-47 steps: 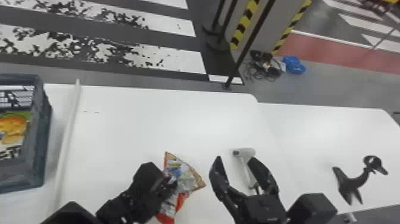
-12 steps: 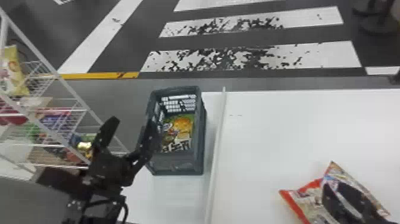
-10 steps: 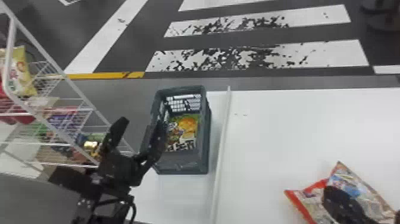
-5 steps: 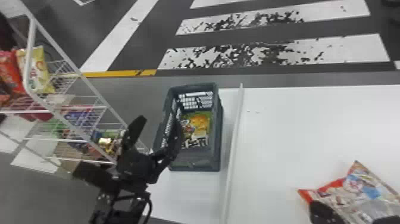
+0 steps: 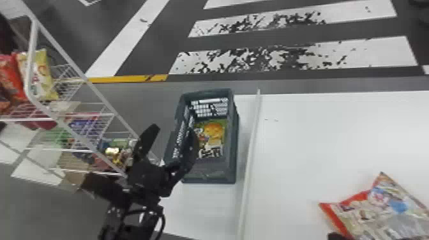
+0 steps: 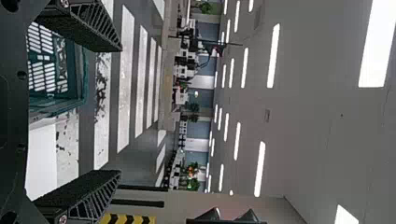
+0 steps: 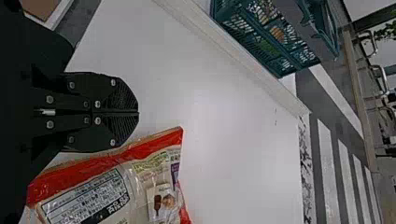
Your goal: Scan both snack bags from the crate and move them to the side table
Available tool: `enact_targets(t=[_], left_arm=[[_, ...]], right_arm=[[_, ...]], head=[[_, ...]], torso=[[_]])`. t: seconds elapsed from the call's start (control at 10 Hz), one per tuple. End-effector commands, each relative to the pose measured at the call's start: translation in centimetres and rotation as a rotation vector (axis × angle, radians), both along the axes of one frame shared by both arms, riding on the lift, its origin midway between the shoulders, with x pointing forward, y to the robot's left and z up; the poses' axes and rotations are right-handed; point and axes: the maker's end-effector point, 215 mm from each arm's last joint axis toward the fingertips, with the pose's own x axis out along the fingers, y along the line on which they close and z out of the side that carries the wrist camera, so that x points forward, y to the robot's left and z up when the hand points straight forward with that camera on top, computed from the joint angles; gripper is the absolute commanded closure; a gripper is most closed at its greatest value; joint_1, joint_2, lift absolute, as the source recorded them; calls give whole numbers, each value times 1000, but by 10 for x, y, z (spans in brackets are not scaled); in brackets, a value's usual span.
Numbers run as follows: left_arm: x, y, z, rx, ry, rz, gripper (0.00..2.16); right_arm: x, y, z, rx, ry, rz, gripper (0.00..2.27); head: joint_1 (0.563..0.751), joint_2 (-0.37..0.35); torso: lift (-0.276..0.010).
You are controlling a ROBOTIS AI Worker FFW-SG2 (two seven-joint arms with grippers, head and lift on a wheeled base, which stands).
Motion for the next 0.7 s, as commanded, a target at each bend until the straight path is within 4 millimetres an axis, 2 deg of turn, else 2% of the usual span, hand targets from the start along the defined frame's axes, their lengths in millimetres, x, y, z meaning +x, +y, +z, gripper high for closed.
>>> enact_targets(t=[0.0, 0.2, 0.6], left_arm=[[1, 0, 0, 0, -1, -1, 60], [1, 0, -2, 0, 2, -3, 60], [1, -2, -1, 1, 0, -9, 60]], right_arm=[[-4, -3, -15, -15, 38, 4, 2243], [-8, -12, -28, -20, 79, -10, 2243], [-11, -49, -40, -23, 135, -111, 2243]], head=[[695, 350], [695, 350], [695, 350]], torso=[[-29], [-29], [-29]])
